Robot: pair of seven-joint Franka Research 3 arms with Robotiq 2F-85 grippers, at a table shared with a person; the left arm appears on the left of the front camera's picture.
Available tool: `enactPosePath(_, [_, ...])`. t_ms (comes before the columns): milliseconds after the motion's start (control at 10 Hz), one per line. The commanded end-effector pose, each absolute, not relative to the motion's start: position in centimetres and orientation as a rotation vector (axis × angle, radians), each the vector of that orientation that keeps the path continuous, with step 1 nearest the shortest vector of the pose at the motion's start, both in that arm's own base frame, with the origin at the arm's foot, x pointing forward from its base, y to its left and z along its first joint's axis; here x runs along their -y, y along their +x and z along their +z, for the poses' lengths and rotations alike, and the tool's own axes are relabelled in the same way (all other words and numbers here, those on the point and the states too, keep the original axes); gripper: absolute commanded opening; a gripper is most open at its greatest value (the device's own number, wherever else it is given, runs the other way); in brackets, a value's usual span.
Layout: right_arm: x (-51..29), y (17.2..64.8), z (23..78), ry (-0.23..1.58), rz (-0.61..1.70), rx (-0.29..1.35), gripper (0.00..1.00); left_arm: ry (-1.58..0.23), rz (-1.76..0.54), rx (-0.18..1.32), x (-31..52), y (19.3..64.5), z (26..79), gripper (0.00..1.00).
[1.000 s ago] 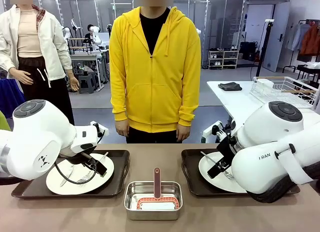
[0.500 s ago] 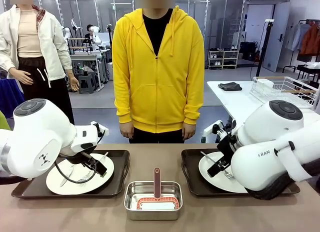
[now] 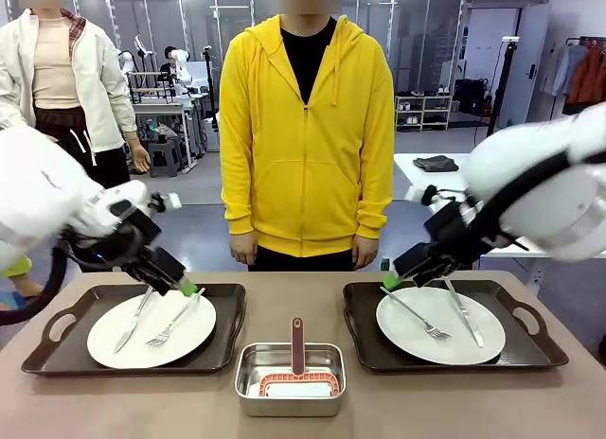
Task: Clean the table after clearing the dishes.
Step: When the left (or right) Handle tray is removed, use the left hand (or right hand) to clean the left (or right) side of the table with the Lint Roller.
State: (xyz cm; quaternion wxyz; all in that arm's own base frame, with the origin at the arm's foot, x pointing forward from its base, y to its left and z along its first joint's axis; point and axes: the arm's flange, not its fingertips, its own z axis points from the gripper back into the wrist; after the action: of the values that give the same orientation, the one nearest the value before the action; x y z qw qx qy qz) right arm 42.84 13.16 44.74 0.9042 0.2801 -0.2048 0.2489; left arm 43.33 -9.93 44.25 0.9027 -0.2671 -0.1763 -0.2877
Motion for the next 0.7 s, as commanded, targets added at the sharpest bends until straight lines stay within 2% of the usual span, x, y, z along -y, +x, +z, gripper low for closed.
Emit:
enactPosePath(0, [-7.2,44.4,43.3,0.851,0.368,0.349,1.0,-0.917,-0.431,0.215,3.2,45.3,42.6,1.0])
enactPosePath(100, [-3.9,44.1,43.1,1.031,0.302,0.32,1.0,-1.098,-0.33,0.233,-1.2,45.1,42.2,1.0])
enactPosePath(200, [0.3,43.6,42.9,1.16,0.191,0.338,1.0,-1.196,-0.231,0.312,-5.7,44.3,41.7,1.0])
enactPosePath(300, [4.8,43.1,42.4,1.144,0.046,0.378,1.0,-1.153,-0.121,0.304,-9.7,43.4,40.5,1.0])
enactPosePath(600, [18.5,38.4,42.4,1.146,-0.274,0.561,1.0,-1.255,0.127,0.476,-21.9,38.9,38.3,1.0])
